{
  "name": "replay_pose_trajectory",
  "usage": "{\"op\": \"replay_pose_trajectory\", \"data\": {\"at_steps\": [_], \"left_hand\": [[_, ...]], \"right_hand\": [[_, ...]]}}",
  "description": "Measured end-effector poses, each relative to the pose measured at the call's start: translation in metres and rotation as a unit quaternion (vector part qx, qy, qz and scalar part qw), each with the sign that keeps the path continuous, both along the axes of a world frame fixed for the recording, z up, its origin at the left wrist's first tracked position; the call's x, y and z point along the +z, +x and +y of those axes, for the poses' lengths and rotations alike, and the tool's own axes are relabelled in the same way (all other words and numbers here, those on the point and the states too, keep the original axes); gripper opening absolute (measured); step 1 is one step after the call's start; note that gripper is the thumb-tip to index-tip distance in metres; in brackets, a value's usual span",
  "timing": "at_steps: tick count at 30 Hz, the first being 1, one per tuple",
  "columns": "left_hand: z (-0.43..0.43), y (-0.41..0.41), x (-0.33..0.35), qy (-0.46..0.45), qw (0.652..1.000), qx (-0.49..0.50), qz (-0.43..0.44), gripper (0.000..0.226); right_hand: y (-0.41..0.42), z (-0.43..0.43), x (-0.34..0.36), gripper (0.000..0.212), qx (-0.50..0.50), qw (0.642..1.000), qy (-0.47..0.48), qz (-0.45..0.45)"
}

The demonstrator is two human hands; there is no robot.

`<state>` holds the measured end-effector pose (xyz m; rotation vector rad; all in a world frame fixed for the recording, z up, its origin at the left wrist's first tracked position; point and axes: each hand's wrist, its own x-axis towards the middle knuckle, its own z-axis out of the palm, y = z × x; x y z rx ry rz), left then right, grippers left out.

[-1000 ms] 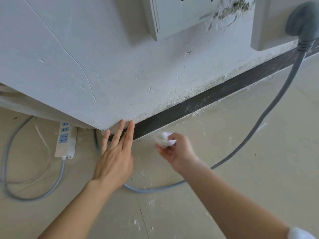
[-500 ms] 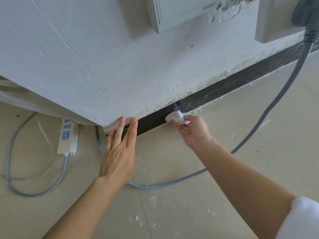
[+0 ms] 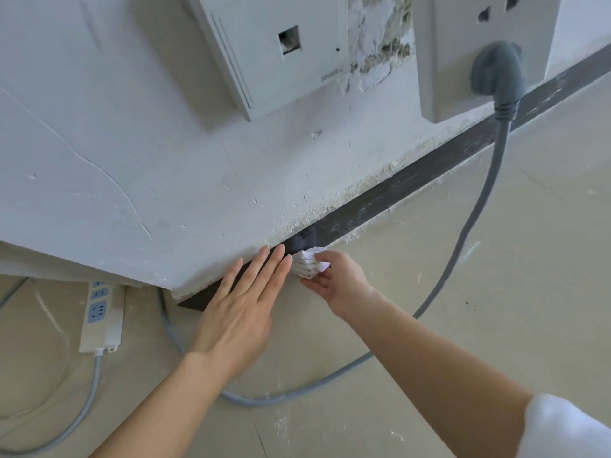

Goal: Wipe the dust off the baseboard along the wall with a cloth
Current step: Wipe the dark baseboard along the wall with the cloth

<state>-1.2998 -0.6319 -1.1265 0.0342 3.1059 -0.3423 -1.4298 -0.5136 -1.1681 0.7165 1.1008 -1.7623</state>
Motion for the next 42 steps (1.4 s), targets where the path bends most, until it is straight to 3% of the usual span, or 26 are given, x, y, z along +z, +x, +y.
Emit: {"op": "replay_pose_trajectory", "data": {"at_steps": [6,11,14,18,20,23,31,34,38,42], "left_hand": [[0.008,-0.016,-0.005,0.029,0.999,0.015,0.006,0.065],[0.008,-0.016,-0.003,0.025,0.999,0.024,-0.008,0.064],[0.011,-0.016,-0.002,0.042,0.998,0.031,-0.024,0.063],[0.010,-0.017,-0.001,0.075,0.995,0.038,-0.048,0.065],[0.007,-0.016,0.003,0.112,0.991,0.039,-0.065,0.067],[0.008,-0.015,0.008,0.186,0.978,0.060,-0.077,0.076],[0.009,-0.014,0.004,0.219,0.971,0.070,-0.068,0.076],[0.010,-0.014,0.003,0.228,0.969,0.067,-0.063,0.075],[0.010,-0.014,0.003,0.238,0.967,0.068,-0.061,0.073],[0.008,-0.014,0.006,0.246,0.964,0.073,-0.066,0.074]], "right_hand": [[-0.058,0.030,0.003,0.018,-0.135,0.988,0.062,0.036],[-0.054,0.059,0.011,0.016,-0.278,0.960,0.025,0.033],[-0.027,0.056,0.008,0.013,-0.235,0.971,0.050,-0.006],[0.007,0.026,0.007,0.014,-0.049,0.998,-0.024,-0.011],[-0.001,0.013,0.013,0.013,-0.033,0.998,-0.046,0.010],[-0.030,0.013,0.026,0.013,-0.084,0.996,-0.031,0.015],[-0.063,0.056,0.019,0.014,-0.281,0.959,0.036,0.015],[-0.043,0.049,0.016,0.011,-0.192,0.980,0.061,0.008],[-0.006,0.018,0.011,0.012,0.016,0.999,0.025,0.015],[-0.020,0.002,0.007,0.015,0.020,0.999,0.013,0.032]]}}
